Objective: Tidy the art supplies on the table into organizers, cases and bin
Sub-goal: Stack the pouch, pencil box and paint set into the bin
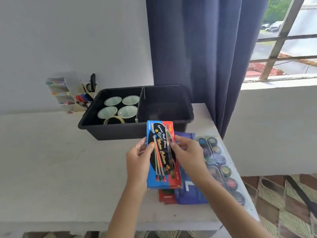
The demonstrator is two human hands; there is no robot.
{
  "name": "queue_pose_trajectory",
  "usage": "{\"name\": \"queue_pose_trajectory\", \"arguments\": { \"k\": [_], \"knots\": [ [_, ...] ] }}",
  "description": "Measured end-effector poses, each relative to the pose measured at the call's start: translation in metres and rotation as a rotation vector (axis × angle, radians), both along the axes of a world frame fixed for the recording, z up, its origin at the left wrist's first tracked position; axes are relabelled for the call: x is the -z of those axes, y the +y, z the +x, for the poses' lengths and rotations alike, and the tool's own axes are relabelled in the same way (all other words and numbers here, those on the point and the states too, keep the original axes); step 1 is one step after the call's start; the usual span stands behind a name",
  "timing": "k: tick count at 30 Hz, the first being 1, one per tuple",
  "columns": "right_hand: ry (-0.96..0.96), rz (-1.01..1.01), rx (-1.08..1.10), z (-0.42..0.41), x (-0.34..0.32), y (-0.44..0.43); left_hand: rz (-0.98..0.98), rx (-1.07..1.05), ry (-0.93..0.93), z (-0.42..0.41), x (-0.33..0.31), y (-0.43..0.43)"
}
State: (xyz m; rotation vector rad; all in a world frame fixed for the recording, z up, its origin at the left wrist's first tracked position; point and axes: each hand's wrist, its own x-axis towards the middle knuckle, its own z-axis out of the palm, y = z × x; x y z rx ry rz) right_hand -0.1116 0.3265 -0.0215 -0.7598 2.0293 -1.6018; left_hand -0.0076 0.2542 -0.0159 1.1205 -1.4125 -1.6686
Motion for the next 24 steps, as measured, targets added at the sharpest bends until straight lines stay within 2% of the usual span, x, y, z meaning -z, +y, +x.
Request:
{"name": "queue_pose_trajectory", "arguments": {
  "k": [3, 8, 16, 20, 24],
  "knots": [
    [0.085, 0.072, -0.08, 0.022, 0.016, -0.023, -0.004, -0.065, -0.077, 0.029, 0.012, -0.019],
    [0.18, 0.271, -0.085, 0.043, 0.05, -0.055, -0.035, -0.096, -0.191, 0.048, 0.05, -0.047],
    [0.386, 0.49, -0.195, 0.053, 0.049, -0.063, -0.198, -0.124, -0.285, 0.042, 0.081, -0.056],
    [0.33, 0.361, -0.176, 0.048, 0.038, -0.051, -0.284, -0.101, -0.336, 0.037, 0.085, -0.058],
    [0.391, 0.153, 0.122, 0.024, 0.018, -0.026, -0.5, -0.207, -0.432, 0.015, 0.074, -0.044]
  ]
}}
